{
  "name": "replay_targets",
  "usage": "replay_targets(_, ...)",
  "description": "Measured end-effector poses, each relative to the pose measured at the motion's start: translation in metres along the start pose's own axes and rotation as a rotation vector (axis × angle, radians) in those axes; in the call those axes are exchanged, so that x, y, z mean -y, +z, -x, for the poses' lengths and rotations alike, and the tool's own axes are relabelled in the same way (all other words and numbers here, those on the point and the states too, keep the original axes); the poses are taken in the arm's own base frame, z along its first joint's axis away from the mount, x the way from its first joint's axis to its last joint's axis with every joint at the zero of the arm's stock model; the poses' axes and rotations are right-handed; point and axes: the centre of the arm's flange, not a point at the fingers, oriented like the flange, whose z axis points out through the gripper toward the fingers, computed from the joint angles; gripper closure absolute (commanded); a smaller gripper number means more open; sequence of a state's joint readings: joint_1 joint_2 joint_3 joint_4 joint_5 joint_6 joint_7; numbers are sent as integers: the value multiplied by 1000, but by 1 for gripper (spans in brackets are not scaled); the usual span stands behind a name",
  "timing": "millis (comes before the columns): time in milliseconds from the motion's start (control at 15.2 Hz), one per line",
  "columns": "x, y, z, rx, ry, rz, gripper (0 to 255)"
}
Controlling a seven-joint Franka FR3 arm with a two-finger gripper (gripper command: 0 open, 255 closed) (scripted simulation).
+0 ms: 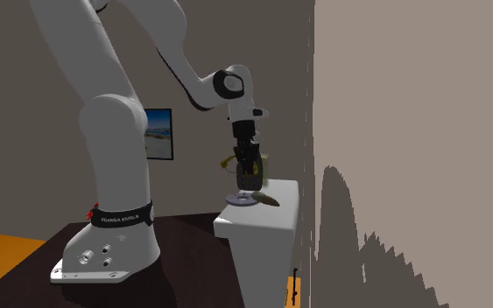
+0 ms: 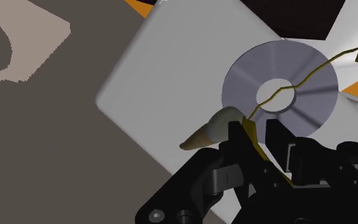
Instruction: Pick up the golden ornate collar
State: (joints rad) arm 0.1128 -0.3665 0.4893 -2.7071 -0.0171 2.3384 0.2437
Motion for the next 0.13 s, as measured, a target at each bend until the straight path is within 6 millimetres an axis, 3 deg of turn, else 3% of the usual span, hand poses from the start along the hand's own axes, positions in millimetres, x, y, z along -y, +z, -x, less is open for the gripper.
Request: replay_targets(132,-3,-7,0,0,0,0,255)
